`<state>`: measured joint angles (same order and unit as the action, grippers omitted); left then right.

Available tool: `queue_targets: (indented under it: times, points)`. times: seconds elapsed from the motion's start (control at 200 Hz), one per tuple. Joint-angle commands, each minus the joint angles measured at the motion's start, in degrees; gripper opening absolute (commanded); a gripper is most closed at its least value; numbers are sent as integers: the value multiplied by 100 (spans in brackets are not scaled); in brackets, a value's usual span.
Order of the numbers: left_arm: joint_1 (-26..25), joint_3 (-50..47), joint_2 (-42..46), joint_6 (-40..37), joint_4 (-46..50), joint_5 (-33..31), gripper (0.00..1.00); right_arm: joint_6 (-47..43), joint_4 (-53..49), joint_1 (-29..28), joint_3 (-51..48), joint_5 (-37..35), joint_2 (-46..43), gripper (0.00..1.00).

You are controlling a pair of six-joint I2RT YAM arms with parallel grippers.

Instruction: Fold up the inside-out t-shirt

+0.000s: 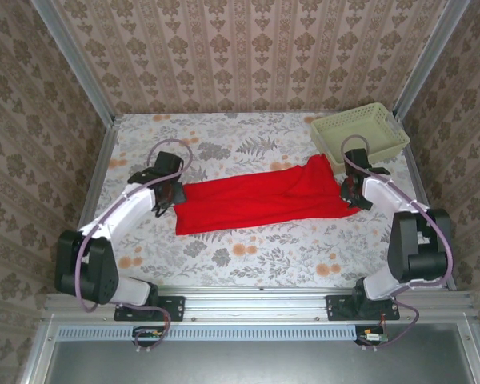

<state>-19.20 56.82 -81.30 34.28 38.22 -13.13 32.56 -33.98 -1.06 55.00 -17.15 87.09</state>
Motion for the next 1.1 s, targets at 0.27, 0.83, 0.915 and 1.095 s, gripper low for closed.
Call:
queue_targets:
  times: [0.27, 0.83, 0.915, 1.095]
  points:
    - [-165, 544, -1296, -87, -646, 918, 65, -556, -370, -1348, 1238, -372, 625, 60]
    - [329, 1239, -2443, -474, -706, 914, 61, -341, -322, -1324, 1479, -290, 1837, 64]
    - [329, 1338, -2459, -523, -645, 826, 59, -388, -232, -1172, 1313, -244, 1578, 66]
    - [347, 1585, -2713, -598, -537, 733, 43, -562, -58, -763, 1178, 86, 1316, 68]
